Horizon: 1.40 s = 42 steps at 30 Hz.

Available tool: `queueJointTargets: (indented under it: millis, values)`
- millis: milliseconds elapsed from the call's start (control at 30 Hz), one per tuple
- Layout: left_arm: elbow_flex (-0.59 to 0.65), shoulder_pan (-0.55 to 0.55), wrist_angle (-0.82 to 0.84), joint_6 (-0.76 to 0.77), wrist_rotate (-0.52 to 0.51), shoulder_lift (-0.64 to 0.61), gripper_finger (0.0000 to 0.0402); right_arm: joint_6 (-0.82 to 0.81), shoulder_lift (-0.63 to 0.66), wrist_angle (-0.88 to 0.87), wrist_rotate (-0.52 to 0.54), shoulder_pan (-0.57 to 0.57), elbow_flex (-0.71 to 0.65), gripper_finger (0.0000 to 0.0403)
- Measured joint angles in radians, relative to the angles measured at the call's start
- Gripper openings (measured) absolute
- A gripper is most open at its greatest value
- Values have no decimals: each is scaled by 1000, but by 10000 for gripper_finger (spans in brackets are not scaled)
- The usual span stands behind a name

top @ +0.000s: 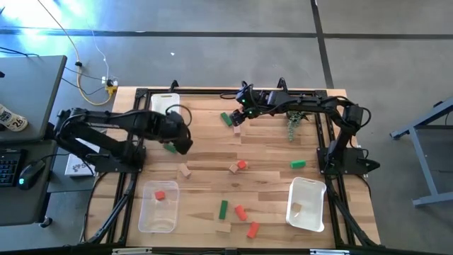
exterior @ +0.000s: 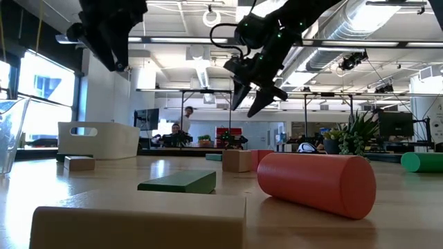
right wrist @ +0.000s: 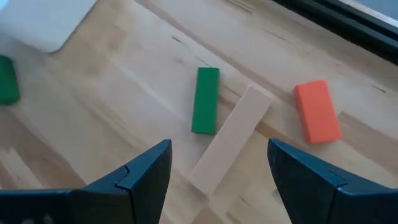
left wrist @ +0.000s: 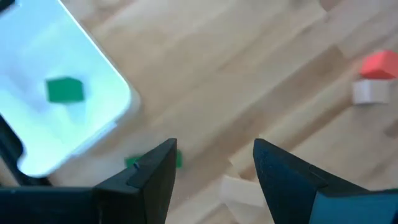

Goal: Sort & place blocks by color
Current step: Put the brown block into the bottom white bin

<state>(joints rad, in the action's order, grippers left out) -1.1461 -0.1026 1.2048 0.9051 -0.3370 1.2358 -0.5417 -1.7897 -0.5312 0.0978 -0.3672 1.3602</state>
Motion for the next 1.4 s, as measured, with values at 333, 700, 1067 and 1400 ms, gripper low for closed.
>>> queueJointTargets:
  millis: [333,700,1067,1400]
  values:
    - [0,-163,-37,-215,-26,0,198,-128,-10,-27,16,0,0,252]
    - [0,-273,-186,-436,-23,0,198,-253,-101,-21,2,1,0,252]
    - [0,-335,-240,-587,16,0,198,-353,-169,17,-95,22,0,252]
    - [0,-362,-239,-662,20,0,198,-321,-171,-19,-59,56,137,252]
